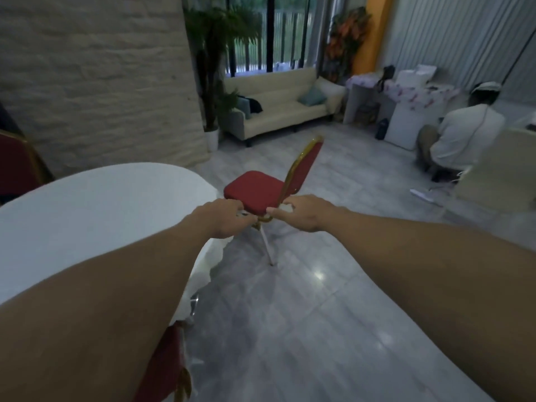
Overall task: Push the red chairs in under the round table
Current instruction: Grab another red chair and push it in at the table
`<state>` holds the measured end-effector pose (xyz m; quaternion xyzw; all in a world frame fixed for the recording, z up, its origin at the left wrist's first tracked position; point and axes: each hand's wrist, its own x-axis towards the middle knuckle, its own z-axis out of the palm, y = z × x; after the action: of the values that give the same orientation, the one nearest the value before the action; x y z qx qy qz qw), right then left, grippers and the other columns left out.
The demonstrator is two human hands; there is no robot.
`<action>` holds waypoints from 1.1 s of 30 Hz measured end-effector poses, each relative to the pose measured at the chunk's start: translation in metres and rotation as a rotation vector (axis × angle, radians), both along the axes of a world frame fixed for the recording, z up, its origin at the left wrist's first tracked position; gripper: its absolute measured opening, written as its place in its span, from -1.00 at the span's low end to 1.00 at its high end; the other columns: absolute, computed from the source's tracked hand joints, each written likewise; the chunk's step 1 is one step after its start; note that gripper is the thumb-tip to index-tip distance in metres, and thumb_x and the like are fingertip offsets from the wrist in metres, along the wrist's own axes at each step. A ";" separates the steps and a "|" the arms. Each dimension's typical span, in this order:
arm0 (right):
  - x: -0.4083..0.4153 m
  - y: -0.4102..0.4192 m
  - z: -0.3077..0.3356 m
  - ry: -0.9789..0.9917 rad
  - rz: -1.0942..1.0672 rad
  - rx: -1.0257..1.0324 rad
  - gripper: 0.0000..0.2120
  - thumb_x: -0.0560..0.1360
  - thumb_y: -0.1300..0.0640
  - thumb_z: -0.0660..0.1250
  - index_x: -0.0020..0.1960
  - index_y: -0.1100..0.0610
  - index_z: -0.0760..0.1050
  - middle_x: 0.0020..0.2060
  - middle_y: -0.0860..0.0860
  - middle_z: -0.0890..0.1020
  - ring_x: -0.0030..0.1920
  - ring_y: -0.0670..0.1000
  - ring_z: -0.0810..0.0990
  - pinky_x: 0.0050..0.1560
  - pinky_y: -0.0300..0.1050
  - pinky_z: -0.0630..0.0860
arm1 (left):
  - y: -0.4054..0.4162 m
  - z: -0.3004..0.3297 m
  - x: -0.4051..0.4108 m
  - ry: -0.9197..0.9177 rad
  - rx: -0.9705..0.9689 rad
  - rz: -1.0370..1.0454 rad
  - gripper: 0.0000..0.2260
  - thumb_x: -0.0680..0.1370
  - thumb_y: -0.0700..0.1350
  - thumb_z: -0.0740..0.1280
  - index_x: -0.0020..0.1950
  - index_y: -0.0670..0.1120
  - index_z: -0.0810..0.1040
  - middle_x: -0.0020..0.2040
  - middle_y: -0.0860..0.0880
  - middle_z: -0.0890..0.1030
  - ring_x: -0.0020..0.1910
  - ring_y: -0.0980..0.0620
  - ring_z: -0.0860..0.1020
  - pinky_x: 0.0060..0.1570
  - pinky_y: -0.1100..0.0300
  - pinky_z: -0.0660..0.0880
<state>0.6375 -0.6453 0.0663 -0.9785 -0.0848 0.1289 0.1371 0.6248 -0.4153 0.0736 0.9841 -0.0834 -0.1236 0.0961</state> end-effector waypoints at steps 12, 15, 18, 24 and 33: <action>0.123 -0.107 0.020 -0.037 -0.136 0.020 0.00 0.47 -0.65 0.05 0.65 0.02 0.32 0.58 0.09 0.47 0.52 0.18 0.46 0.48 0.21 0.40 | -0.098 0.022 0.173 -0.016 0.025 -0.137 -0.25 0.50 0.45 0.10 0.52 -0.02 0.36 0.47 -0.10 0.46 0.38 -0.13 0.45 0.34 -0.15 0.41; 0.153 -0.129 0.019 -0.037 -0.146 0.010 -0.01 0.48 -0.64 0.06 0.66 0.01 0.29 0.59 0.09 0.45 0.54 0.19 0.43 0.48 0.21 0.39 | -0.123 0.020 0.206 -0.023 0.034 -0.169 -0.29 0.50 0.43 0.10 0.48 -0.01 0.40 0.41 -0.10 0.51 0.31 -0.13 0.49 0.29 -0.14 0.45; 0.196 -0.158 0.016 -0.043 -0.155 0.008 0.02 0.46 -0.66 0.05 0.67 0.01 0.28 0.60 0.09 0.44 0.55 0.18 0.43 0.50 0.22 0.37 | -0.156 0.018 0.246 -0.015 0.039 -0.148 -0.31 0.50 0.44 0.12 0.43 0.00 0.43 0.34 -0.09 0.55 0.22 -0.12 0.53 0.21 -0.12 0.49; 0.283 -0.227 0.010 -0.023 -0.125 0.013 0.03 0.45 -0.67 0.07 0.67 0.02 0.28 0.61 0.10 0.43 0.55 0.18 0.43 0.51 0.22 0.38 | -0.217 0.008 0.324 -0.031 0.032 -0.104 -0.37 0.52 0.42 0.12 0.39 0.00 0.45 0.29 -0.09 0.56 0.14 -0.10 0.53 0.15 -0.09 0.50; 0.417 -0.300 0.011 -0.017 -0.024 0.006 -0.01 0.47 -0.63 0.15 0.66 0.02 0.29 0.58 0.12 0.46 0.53 0.18 0.46 0.49 0.19 0.41 | -0.292 0.004 0.438 -0.022 -0.066 0.031 -0.25 0.53 0.41 0.17 0.57 -0.04 0.26 0.50 -0.15 0.42 0.41 -0.18 0.43 0.35 -0.12 0.40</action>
<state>1.0546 -0.9451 0.0773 -0.9801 -0.0744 0.1185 0.1408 1.0628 -0.7075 0.0779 0.9829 -0.0732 -0.1084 0.1294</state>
